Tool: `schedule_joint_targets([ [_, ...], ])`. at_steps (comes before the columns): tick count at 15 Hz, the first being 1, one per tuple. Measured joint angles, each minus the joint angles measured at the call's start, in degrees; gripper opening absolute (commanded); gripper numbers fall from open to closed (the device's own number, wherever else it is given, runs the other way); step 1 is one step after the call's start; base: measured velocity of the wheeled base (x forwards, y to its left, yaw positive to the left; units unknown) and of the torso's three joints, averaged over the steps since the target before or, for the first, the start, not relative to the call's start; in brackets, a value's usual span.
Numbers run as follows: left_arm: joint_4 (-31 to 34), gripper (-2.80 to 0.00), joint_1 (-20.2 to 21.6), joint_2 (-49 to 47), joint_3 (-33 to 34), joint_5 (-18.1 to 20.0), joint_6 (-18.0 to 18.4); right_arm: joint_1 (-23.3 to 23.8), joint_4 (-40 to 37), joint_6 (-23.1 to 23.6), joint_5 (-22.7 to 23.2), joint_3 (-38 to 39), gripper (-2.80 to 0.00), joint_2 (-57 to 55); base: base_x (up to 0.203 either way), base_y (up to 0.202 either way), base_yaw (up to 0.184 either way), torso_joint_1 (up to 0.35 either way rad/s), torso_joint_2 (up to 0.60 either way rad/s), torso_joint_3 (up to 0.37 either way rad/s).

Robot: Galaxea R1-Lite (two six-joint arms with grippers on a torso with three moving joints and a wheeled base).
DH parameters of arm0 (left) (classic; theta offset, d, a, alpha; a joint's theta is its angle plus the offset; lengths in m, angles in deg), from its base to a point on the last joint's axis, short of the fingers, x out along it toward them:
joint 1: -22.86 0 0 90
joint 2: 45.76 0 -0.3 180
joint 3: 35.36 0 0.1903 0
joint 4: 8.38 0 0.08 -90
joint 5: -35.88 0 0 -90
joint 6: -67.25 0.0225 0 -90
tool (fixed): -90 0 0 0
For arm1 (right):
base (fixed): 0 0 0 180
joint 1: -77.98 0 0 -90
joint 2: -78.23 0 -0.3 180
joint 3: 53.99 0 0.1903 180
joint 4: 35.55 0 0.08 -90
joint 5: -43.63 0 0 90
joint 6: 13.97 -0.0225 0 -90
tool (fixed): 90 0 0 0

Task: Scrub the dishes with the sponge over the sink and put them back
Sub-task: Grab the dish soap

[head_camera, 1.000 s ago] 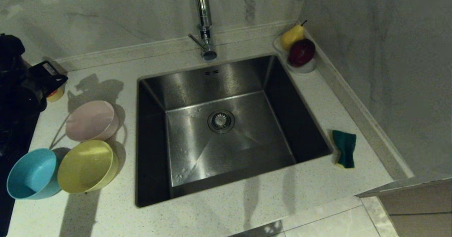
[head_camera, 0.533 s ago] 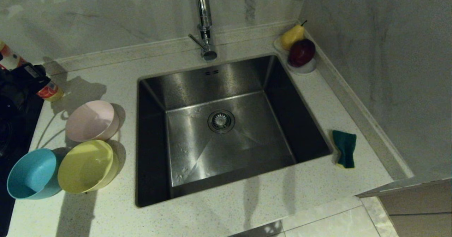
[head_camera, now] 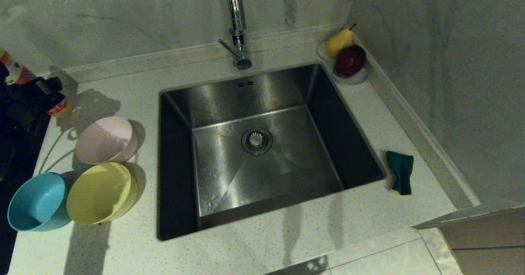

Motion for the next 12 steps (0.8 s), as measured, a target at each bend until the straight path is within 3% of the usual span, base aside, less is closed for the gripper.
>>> schedule_joint_targets([
  [12, -4.1, 0.0, 4.4, -9.4, -8.4, 3.8, 1.2, 0.0, 0.0, 0.0, 0.0, 0.0, -2.8, 0.0, 0.0, 0.0, 0.0, 0.0, 0.0, 0.0],
])
